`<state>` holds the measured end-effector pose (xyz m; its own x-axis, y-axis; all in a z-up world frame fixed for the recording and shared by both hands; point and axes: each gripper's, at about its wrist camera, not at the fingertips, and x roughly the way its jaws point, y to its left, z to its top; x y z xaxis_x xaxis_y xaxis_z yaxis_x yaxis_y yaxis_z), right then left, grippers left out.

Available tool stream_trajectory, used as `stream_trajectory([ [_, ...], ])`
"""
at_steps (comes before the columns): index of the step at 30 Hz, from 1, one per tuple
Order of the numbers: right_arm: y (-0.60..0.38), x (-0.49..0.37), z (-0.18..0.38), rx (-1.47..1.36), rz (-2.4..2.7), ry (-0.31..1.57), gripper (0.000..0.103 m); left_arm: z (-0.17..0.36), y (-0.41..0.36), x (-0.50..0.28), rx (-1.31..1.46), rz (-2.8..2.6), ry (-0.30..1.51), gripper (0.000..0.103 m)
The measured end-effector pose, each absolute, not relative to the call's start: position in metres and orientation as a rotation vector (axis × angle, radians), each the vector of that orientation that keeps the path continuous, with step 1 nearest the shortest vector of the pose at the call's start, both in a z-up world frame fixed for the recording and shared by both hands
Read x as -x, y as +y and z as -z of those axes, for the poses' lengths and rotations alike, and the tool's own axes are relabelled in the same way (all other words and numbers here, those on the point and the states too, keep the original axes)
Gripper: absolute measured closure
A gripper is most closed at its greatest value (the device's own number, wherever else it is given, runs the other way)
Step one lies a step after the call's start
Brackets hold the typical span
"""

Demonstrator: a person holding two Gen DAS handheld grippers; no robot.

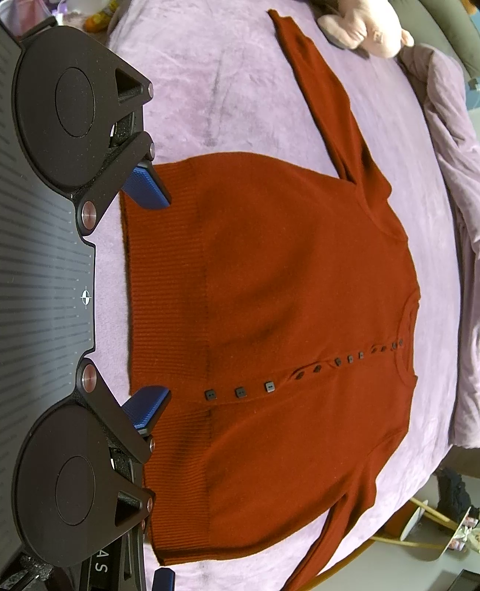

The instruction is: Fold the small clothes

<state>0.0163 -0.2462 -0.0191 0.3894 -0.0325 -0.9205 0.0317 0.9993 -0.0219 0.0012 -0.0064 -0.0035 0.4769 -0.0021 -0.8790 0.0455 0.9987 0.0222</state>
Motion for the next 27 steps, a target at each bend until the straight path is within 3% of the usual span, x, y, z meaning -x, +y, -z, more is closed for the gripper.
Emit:
stream_trajectory([
  [27, -0.2469, -0.0169, 0.0208, -0.003, 0.044, 1.173, 0.004, 0.008, -0.0081, -0.0009, -0.051, 0.033, 1.082, 0.0],
])
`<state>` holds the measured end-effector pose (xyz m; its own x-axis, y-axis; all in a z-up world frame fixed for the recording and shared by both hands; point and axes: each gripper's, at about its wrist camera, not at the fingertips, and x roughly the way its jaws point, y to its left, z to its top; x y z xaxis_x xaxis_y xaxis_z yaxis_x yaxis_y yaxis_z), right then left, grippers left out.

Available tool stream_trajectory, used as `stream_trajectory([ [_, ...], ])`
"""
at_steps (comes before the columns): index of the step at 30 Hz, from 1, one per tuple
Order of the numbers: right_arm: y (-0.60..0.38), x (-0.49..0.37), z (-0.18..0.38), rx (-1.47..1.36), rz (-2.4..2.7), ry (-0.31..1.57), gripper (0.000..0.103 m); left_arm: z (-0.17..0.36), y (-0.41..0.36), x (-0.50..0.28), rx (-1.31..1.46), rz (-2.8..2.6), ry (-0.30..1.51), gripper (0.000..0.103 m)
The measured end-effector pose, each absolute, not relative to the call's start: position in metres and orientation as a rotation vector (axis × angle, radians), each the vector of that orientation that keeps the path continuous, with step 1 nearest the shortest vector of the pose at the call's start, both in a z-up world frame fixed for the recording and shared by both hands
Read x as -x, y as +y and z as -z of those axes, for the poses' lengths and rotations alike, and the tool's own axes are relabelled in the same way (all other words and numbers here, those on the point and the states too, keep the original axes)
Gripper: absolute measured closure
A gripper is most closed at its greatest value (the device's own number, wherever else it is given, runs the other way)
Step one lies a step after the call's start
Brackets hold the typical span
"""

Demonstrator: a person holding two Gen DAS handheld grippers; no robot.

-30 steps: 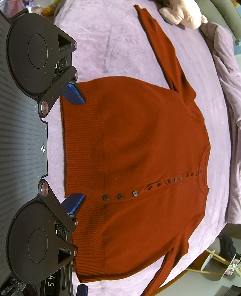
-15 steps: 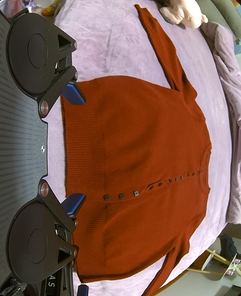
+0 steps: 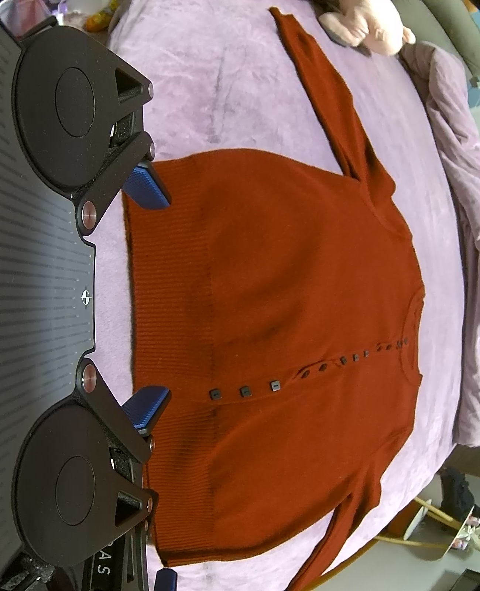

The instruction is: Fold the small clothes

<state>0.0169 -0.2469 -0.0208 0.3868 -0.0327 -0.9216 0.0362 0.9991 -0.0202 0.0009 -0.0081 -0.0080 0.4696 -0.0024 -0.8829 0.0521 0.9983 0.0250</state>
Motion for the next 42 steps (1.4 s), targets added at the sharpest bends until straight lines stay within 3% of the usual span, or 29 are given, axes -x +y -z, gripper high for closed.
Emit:
stream_trajectory([
  [21, -0.252, -0.022, 0.031, -0.052, 0.02, 1.198, 0.004, 0.019, -0.007, -0.007, -0.042, 0.037, 1.121, 0.0],
  [30, -0.278, -0.029, 0.044, -0.243, -0.059, 1.207, 0.004, 0.032, -0.01, -0.022, -0.03, 0.065, 1.163, 0.0],
  [33, -0.302, -0.032, 0.039, -0.323, -0.091, 1.074, 0.004, 0.033, -0.008, -0.034, -0.026, 0.067, 1.147, 0.0],
  [38, -0.375, -0.039, 0.027, -0.358, 0.092, 0.64, 0.004, 0.039, -0.003, -0.069, -0.009, 0.013, 1.116, 0.0],
  [42, -0.459, -0.061, 0.037, -0.572, 0.245, 0.546, 0.004, 0.047, 0.002, -0.095, 0.034, -0.031, 1.083, 0.0],
])
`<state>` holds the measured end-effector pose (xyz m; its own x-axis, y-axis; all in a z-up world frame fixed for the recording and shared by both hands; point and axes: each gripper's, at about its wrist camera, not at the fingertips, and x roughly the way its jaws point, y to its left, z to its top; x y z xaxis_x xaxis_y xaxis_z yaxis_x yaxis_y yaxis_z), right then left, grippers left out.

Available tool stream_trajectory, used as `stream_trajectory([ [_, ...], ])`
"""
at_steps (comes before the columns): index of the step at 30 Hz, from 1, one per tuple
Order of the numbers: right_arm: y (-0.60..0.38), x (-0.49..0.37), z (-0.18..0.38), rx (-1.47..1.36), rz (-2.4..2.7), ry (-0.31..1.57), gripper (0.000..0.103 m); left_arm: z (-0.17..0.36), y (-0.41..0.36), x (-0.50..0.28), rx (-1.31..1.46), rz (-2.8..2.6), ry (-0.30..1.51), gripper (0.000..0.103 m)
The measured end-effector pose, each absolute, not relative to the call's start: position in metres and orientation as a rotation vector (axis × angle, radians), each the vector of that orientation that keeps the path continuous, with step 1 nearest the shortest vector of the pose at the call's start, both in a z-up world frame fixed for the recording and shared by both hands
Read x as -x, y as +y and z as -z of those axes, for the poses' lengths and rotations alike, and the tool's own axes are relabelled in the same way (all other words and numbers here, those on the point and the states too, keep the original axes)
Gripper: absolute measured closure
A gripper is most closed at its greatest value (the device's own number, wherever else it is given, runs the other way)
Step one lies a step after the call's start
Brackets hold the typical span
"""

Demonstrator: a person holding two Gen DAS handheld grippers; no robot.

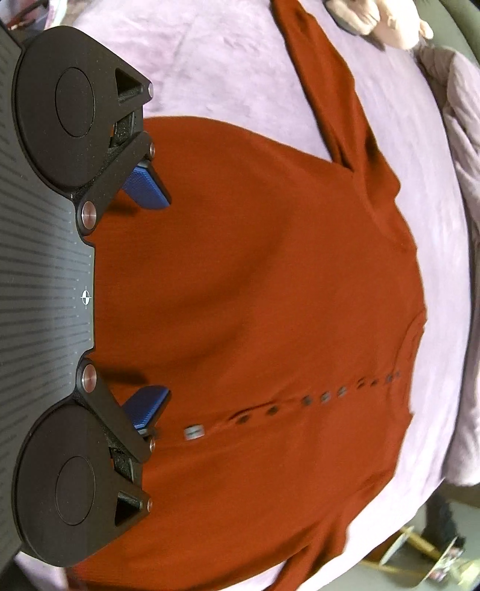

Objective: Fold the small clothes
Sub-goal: 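Grasp a cardigan sleeve cuff with the right gripper and fold it across the body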

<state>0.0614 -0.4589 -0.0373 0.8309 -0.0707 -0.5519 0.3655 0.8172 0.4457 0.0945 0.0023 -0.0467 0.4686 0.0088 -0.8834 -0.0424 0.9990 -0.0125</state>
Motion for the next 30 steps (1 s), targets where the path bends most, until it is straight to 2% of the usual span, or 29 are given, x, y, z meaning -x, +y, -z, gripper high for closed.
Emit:
stream_trajectory([
  [2, -0.507, -0.07, 0.051, -0.745, 0.365, 0.513, 0.008, 0.053, 0.005, -0.104, 0.06, -0.057, 1.077, 0.0],
  [3, -0.523, -0.073, 0.058, -0.807, 0.386, 0.505, 0.017, 0.056, 0.005, -0.107, 0.073, -0.066, 1.078, 0.0],
  [4, -0.542, -0.077, 0.066, -0.887, 0.407, 0.493, 0.03, 0.06, 0.006, -0.111, 0.086, -0.074, 1.085, 0.0],
  [6, -0.571, -0.081, 0.08, -1.024, 0.457, 0.458, 0.044, 0.067, 0.009, -0.115, 0.113, -0.088, 1.097, 0.0],
  [10, -0.604, -0.085, 0.116, -1.235, 0.568, 0.406, 0.055, 0.075, 0.017, -0.119, 0.153, -0.094, 1.084, 0.0],
  [14, -0.614, -0.085, 0.141, -1.303, 0.587, 0.321, 0.063, 0.079, 0.021, -0.118, 0.154, -0.061, 1.075, 0.0],
  [17, -0.621, -0.09, 0.146, -1.301, 0.619, 0.328, 0.083, 0.08, 0.021, -0.119, 0.128, -0.036, 1.08, 0.0],
  [18, -0.625, -0.095, 0.142, -1.286, 0.63, 0.343, 0.091, 0.079, 0.021, -0.12, 0.126, -0.032, 1.085, 0.0],
  [20, -0.628, -0.112, 0.131, -1.185, 0.652, 0.393, 0.093, 0.078, 0.021, -0.121, 0.122, -0.03, 1.101, 0.0],
  [23, -0.599, -0.132, 0.088, -0.877, 0.669, 0.418, 0.093, 0.07, 0.02, -0.122, 0.118, -0.037, 1.069, 0.0],
  [26, -0.522, -0.153, 0.036, -0.504, 0.462, 0.368, 0.093, 0.052, 0.019, -0.124, 0.141, 0.006, 0.993, 0.0],
  [30, -0.405, -0.159, 0.003, -0.165, 0.08, 0.324, 0.093, 0.035, 0.017, -0.139, 0.241, 0.107, 0.943, 0.0],
])
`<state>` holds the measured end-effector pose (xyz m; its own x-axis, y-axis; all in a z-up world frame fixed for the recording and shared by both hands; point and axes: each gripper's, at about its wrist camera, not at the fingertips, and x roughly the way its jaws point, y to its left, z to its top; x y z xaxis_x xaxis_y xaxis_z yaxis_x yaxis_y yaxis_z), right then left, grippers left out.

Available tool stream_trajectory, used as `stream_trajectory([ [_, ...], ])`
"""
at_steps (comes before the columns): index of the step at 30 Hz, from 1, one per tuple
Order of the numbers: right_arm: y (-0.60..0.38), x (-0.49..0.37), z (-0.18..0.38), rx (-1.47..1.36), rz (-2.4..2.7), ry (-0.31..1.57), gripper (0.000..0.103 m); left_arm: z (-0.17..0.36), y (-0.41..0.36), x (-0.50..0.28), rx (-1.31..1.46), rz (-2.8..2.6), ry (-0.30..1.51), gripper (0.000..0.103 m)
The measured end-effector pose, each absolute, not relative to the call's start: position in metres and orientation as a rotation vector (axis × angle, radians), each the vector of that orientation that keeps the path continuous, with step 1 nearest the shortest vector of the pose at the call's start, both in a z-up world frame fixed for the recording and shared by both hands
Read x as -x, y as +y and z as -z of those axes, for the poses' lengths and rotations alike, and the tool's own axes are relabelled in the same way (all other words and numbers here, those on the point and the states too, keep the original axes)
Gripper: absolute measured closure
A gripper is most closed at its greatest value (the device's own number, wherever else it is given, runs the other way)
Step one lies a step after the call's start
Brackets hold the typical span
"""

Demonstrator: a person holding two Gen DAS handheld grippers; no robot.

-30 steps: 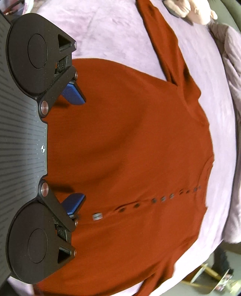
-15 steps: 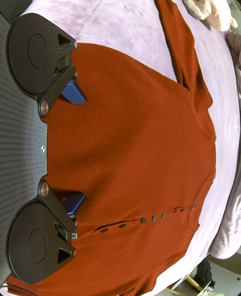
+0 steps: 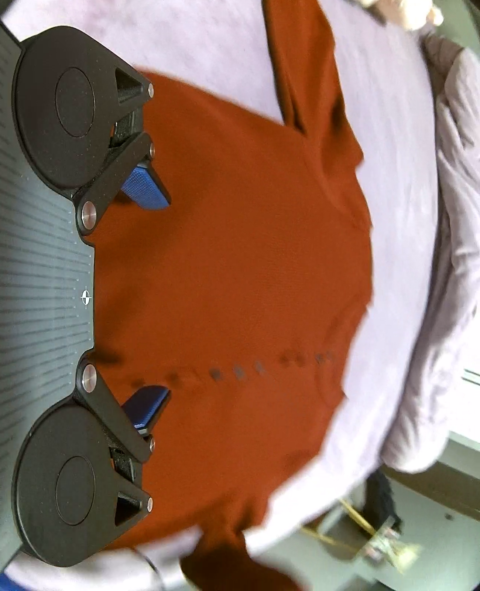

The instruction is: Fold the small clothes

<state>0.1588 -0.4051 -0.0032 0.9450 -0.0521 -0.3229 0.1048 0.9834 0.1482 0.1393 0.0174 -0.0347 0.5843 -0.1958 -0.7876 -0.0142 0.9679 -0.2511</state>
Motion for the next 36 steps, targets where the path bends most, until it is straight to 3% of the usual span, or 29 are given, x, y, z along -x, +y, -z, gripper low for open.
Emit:
stream_trajectory([
  [2, -0.355, -0.159, 0.009, -0.082, -0.082, 0.376, 0.089, 0.03, 0.018, -0.15, 0.323, 0.187, 0.925, 0.0],
  [4, -0.322, -0.157, 0.027, -0.063, -0.194, 0.466, 0.073, 0.03, 0.018, -0.159, 0.379, 0.254, 0.919, 0.0],
  [7, -0.307, -0.148, 0.05, -0.084, -0.209, 0.553, 0.072, 0.038, 0.02, -0.176, 0.466, 0.321, 0.949, 0.002],
  [10, -0.319, -0.141, 0.066, -0.196, -0.176, 0.622, 0.071, 0.054, 0.019, -0.194, 0.556, 0.358, 1.007, 0.014],
  [17, -0.356, -0.134, 0.081, -0.339, -0.119, 0.678, 0.071, 0.08, -0.002, -0.231, 0.641, 0.419, 1.1, 0.021],
  [22, -0.358, -0.121, 0.088, -0.359, -0.109, 0.679, 0.071, 0.093, -0.008, -0.247, 0.678, 0.372, 1.141, 0.043],
  [24, -0.355, -0.127, 0.089, -0.369, -0.111, 0.687, 0.071, 0.096, -0.007, -0.252, 0.717, 0.384, 1.151, 0.067],
  [26, -0.354, -0.128, 0.092, -0.372, -0.111, 0.698, 0.071, 0.1, -0.007, -0.257, 0.72, 0.372, 1.167, 0.07],
  [30, -0.356, -0.13, 0.096, -0.383, -0.105, 0.713, 0.071, 0.109, -0.015, -0.266, 0.698, 0.377, 1.184, 0.093],
  [36, -0.365, -0.133, 0.092, -0.378, -0.084, 0.706, 0.07, 0.062, -0.012, -0.266, 0.541, 0.438, 1.003, 0.096],
])
